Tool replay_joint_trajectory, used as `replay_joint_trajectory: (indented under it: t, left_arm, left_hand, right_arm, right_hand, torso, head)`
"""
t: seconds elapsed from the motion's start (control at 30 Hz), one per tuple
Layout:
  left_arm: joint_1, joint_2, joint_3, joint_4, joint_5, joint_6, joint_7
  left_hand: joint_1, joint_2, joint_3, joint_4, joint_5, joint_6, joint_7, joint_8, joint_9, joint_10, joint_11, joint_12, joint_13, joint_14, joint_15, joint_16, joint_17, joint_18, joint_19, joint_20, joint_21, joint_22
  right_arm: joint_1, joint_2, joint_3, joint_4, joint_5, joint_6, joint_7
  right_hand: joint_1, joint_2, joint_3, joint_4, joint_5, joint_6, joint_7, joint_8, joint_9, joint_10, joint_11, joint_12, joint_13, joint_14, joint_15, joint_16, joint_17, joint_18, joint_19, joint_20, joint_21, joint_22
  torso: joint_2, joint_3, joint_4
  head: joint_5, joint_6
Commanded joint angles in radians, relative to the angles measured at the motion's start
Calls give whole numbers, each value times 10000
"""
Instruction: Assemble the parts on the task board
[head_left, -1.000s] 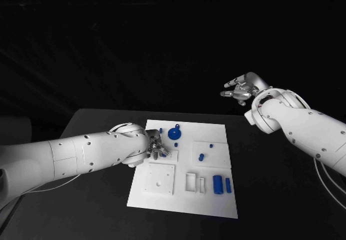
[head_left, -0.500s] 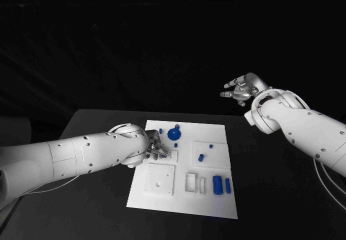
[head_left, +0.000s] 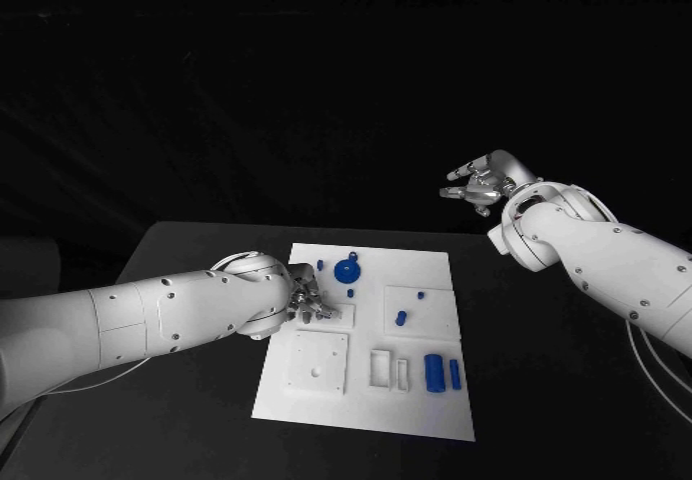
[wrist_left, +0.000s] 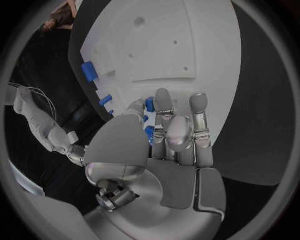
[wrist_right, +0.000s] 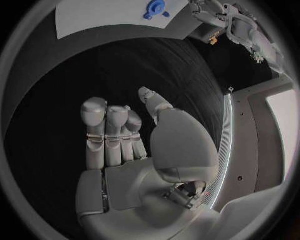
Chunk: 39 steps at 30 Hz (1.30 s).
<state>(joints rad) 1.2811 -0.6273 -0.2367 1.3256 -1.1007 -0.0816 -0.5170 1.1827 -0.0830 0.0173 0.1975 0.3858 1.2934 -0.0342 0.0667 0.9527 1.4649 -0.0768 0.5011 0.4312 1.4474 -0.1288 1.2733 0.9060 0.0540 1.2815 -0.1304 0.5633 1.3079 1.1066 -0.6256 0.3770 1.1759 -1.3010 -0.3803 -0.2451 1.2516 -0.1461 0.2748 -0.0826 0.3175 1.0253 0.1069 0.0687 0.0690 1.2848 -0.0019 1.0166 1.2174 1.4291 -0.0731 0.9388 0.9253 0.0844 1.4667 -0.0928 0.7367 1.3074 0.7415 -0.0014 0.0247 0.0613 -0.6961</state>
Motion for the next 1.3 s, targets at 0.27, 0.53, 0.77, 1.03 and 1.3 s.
replay_joint_trajectory:
  t: [0.27,0.53,0.77,1.03,1.3]
  left_arm:
    - [-3,-129,242,191,-18,-195,-100]
    - [97,-162,755,242,179,-198,-155]
    - [583,41,1006,-456,448,66,-164]
    - [962,684,1064,-2193,627,686,-28]
    - [1025,1354,1071,-3623,696,1268,212]
  left_hand:
    - [-644,-825,300,903,-2648,133,75,-19,92,457,66,8,10,-48,23,-60,-55,-35,70,-8,-55,171]
    - [-1500,-1252,131,960,-3368,40,90,-18,-50,459,65,-46,-36,-69,-22,-94,-83,-101,67,-105,-46,167]
    - [-385,-55,180,170,-818,-842,355,-45,-1887,322,235,-509,-165,-222,99,-384,-454,-95,-39,-6,-226,128]
    - [-345,317,-166,-315,-818,-1105,505,-18,-3248,295,263,-667,2,-263,158,-422,-522,-59,-12,44,-351,167]
    - [-320,521,-330,-622,-794,-1166,533,-12,-3594,251,277,-697,38,-292,172,-449,-560,-63,-31,50,-383,169]
  right_arm:
    - [-45,-2,4,-36,32,48,48]
    - [-70,29,4,-69,47,65,46]
    - [-76,55,4,-107,87,103,44]
    - [-81,108,4,-84,154,157,41]
    - [-83,135,4,9,163,177,42]
  right_hand:
    - [-48,5,-79,20,-41,-52,45,-59,-10,-60,11,-44,-21,81,1,-73,-7,146,547,-5,-51,316]
    - [-67,4,-89,39,-32,-50,45,-58,-9,-54,12,-31,-16,85,1,-67,3,145,548,-5,-42,318]
    - [-67,4,-89,39,-32,-50,45,-58,-9,-54,12,-31,-16,85,1,-67,3,145,548,-5,-42,318]
    - [-57,12,-77,41,17,-51,44,-59,-10,-50,10,-23,-14,85,0,-74,4,138,550,-6,-25,322]
    - [-63,16,-66,47,38,-50,45,-61,-11,-45,8,-16,-11,90,-1,-64,17,135,549,-7,-31,320]
  torso:
    - [-1,5,3]
    - [6,3,15]
    - [31,20,3]
    - [143,10,-111]
    - [261,2,-169]
  head:
    - [-24,113]
    - [-30,170]
    - [35,306]
    - [142,469]
    - [203,533]
